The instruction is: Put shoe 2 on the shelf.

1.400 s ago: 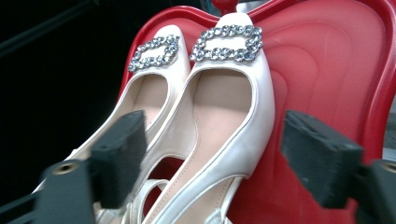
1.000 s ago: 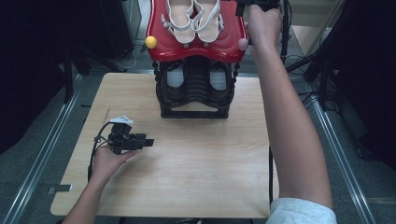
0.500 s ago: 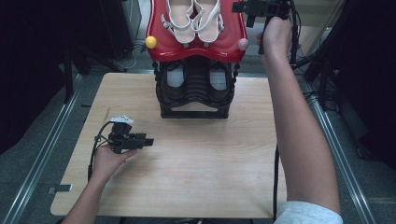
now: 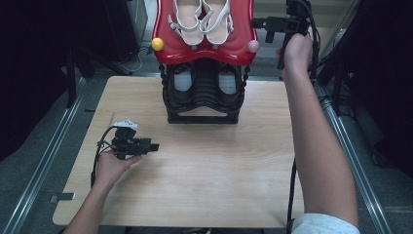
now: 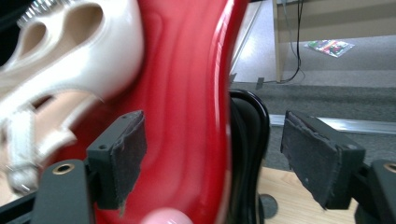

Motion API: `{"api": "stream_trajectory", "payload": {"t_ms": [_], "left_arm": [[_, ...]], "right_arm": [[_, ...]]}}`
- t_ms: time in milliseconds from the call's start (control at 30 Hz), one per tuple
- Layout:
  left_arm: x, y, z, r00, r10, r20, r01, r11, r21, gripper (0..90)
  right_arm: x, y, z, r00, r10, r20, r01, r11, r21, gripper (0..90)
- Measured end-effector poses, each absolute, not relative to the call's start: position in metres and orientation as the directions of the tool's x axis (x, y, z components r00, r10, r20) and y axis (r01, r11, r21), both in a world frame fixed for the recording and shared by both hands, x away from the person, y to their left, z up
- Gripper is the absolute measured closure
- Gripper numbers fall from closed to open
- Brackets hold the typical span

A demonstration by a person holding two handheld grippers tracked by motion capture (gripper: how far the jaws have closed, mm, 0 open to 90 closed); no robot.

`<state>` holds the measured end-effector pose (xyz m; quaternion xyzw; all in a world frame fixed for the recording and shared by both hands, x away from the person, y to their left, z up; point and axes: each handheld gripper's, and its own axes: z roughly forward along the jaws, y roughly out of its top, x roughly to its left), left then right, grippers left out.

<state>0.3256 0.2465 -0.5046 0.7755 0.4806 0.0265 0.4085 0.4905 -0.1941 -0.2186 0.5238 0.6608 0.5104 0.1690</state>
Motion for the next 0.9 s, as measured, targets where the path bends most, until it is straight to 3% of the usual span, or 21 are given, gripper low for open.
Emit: {"api": "stream_trajectory", "payload": {"t_ms": [900], "left_arm": [[0.327,0.245,-0.506,0.538,0.757,-0.37,0.728,-0.197,0.657,46.5]], "right_arm": [[0.48,-0.247,-0.304,-0.326,0.882,0.339,0.605,-0.08,0.792,23.4]]}}
